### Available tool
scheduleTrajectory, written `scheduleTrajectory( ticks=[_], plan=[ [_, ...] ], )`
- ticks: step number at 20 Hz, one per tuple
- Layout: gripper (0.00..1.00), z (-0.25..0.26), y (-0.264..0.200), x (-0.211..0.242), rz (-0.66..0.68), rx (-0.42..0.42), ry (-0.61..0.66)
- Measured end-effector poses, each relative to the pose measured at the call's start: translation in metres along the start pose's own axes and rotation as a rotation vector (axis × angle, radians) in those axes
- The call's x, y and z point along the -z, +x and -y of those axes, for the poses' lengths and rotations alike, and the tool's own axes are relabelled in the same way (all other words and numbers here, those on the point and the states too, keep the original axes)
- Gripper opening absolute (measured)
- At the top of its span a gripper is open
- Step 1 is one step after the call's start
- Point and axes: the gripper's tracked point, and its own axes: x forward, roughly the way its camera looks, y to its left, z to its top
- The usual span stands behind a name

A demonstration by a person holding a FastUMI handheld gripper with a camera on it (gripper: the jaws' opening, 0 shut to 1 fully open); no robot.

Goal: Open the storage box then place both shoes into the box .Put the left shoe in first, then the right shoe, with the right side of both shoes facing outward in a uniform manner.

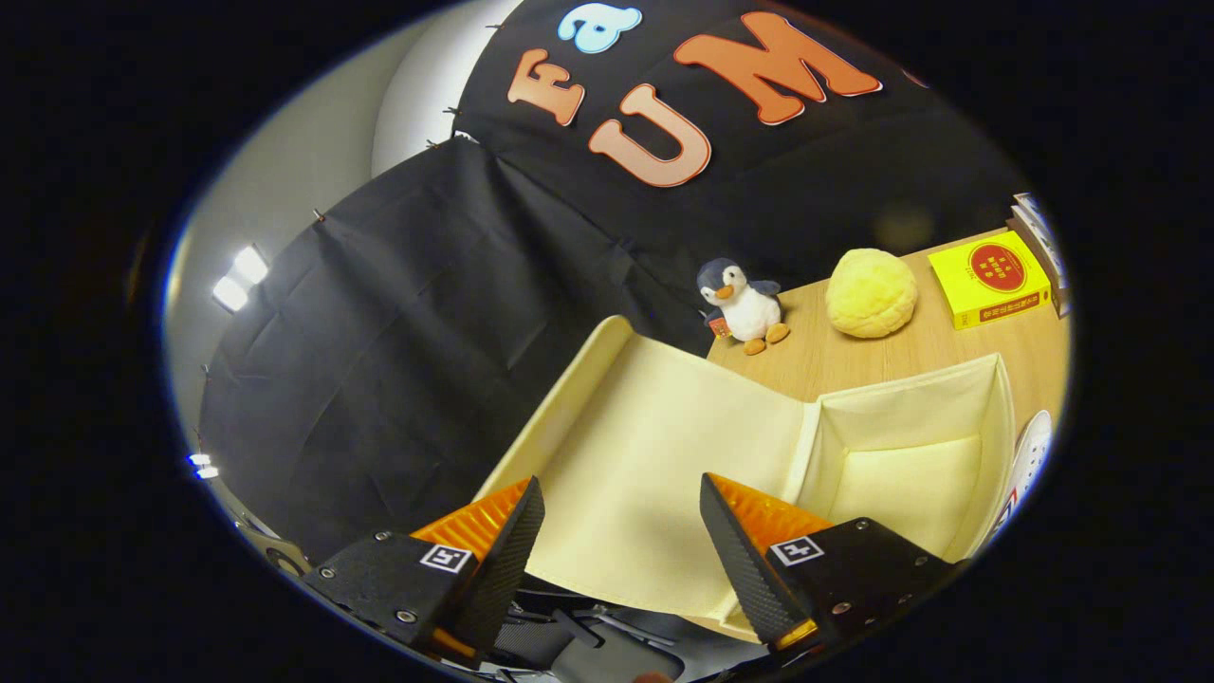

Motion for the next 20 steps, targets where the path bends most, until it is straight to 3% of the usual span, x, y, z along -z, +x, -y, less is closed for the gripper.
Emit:
scheduleTrajectory(
  ticks=[10,20],
  plan=[
    [0.98,0.062,-0.043,0.002,0.052,0.15,0.052],
    [0.98,0.162,-0.127,0.002,0.118,0.406,0.013]
  ],
)
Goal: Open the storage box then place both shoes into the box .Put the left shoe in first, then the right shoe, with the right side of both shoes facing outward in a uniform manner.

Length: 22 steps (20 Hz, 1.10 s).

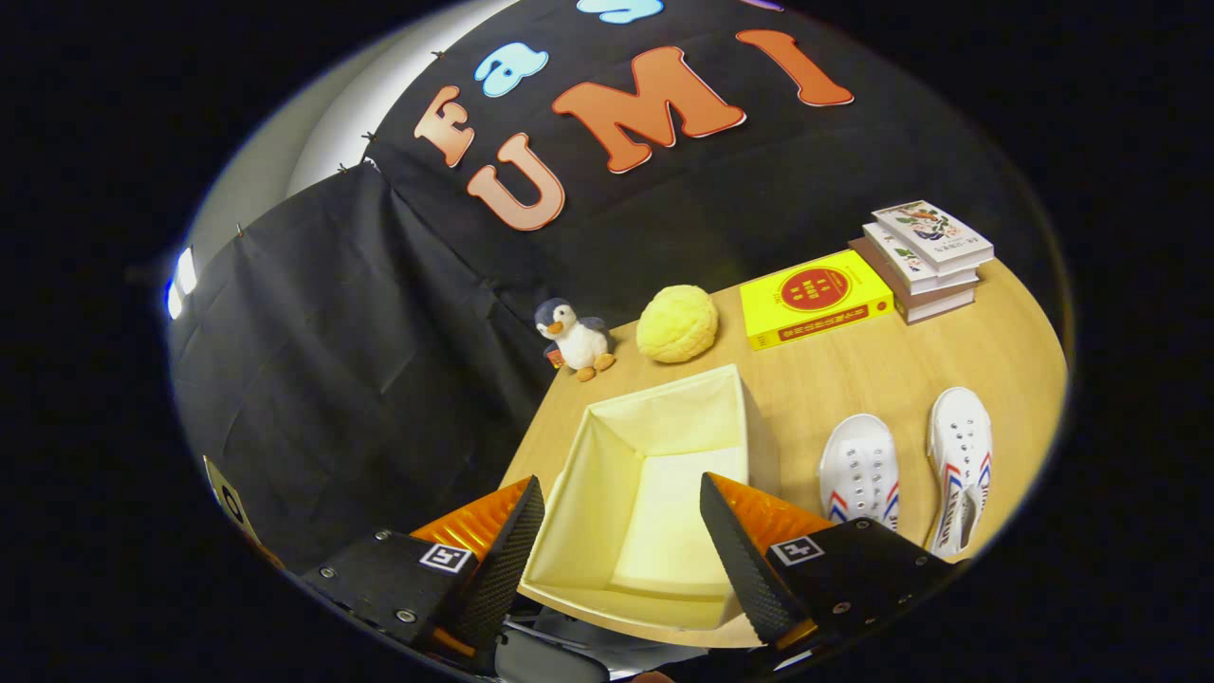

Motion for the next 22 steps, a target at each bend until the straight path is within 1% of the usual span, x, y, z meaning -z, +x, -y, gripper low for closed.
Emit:
scheduleTrajectory(
  ticks=[5,9,11,12,13,15,19,22],
  plan=[
    [0.98,0.063,-0.016,0.001,0.024,0.128,-0.008],
    [0.98,0.117,-0.025,0.009,0.004,0.249,-0.031],
    [0.94,0.144,-0.026,0.017,-0.031,0.309,-0.063],
    [0.9,0.154,-0.026,0.024,-0.055,0.329,-0.082],
    [0.85,0.164,-0.025,0.032,-0.082,0.346,-0.1],
    [0.77,0.178,-0.021,0.045,-0.133,0.367,-0.127],
    [0.66,0.198,-0.009,0.067,-0.226,0.377,-0.13],
    [0.64,0.205,0.004,0.079,-0.272,0.362,-0.139]
  ],
)
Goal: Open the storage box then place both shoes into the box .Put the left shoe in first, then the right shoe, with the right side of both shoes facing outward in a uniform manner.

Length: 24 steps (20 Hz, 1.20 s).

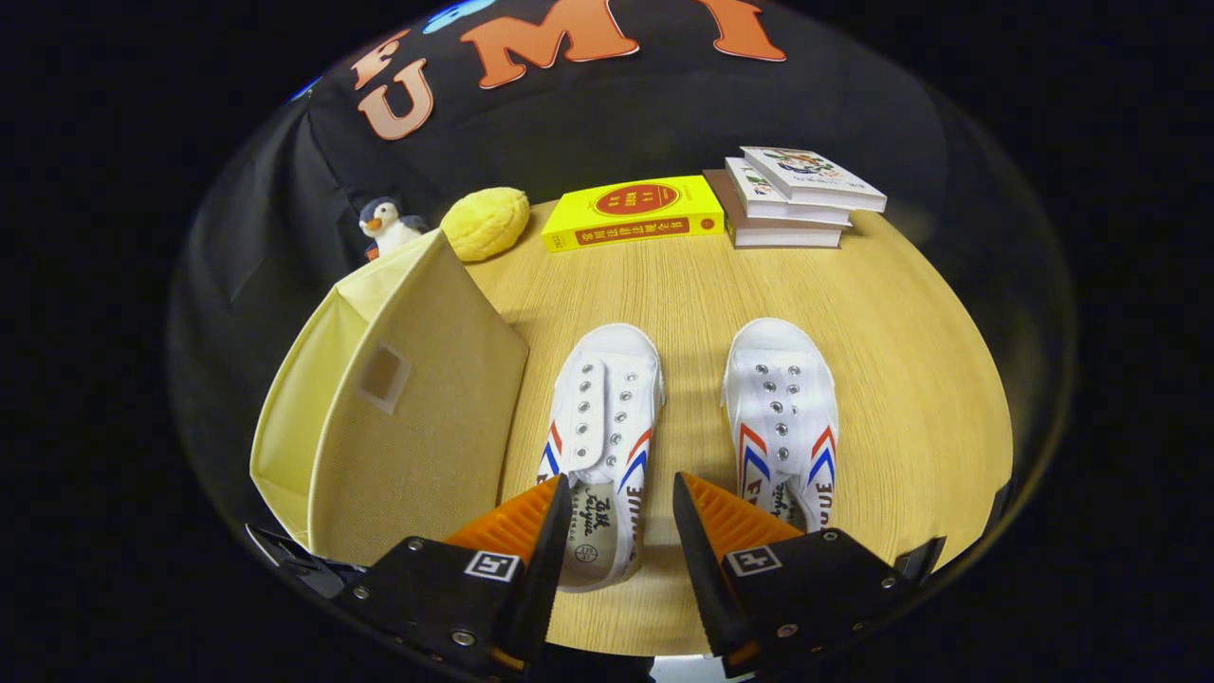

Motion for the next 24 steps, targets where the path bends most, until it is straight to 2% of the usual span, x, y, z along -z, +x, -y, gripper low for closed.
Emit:
scheduleTrajectory(
  ticks=[4,7,9,14,20,22,23,24],
  plan=[
    [0.63,0.0,0.013,0.0,-0.028,-0.016,-0.012],
    [0.48,-0.001,0.021,0.0,-0.046,-0.037,-0.004],
    [0.44,0.0,0.026,0.001,-0.06,-0.04,-0.004],
    [0.4,0.003,0.032,0.004,-0.084,-0.054,0.038],
    [0.39,0.005,0.039,0.011,-0.12,-0.052,0.014],
    [0.3,0.003,0.047,0.017,-0.145,-0.051,0.012],
    [0.2,0.002,0.047,0.016,-0.145,-0.05,0.026],
    [0.16,0.003,0.048,0.017,-0.156,-0.053,0.04]
  ],
)
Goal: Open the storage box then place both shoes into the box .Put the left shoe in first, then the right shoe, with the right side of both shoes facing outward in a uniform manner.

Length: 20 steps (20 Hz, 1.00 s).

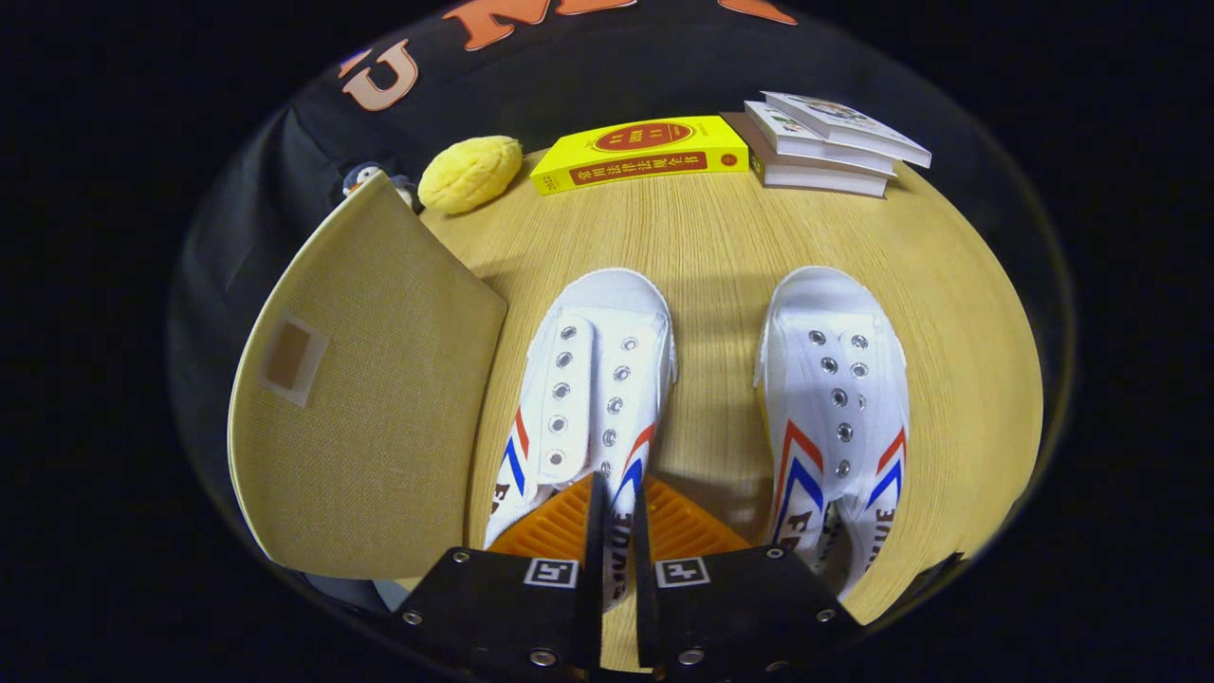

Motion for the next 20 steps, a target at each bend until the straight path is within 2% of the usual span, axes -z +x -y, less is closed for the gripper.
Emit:
scheduleTrajectory(
  ticks=[3,5,7,9,11,14,16,20],
  plan=[
    [0.07,0.001,-0.002,-0.002,0.031,-0.052,0.032],
    [0.01,0.001,-0.001,-0.001,0.077,-0.12,0.118],
    [0.01,0.001,0.001,0.0,0.091,-0.213,0.208],
    [0.0,-0.003,-0.001,-0.003,0.105,-0.263,0.271],
    [0.0,-0.009,-0.006,-0.001,0.12,-0.305,0.279],
    [0.0,-0.026,-0.019,-0.012,0.15,-0.382,0.396],
    [0.0,-0.031,-0.032,-0.024,0.199,-0.397,0.407],
    [0.0,-0.041,-0.067,-0.045,0.257,-0.361,0.343]
  ],
)
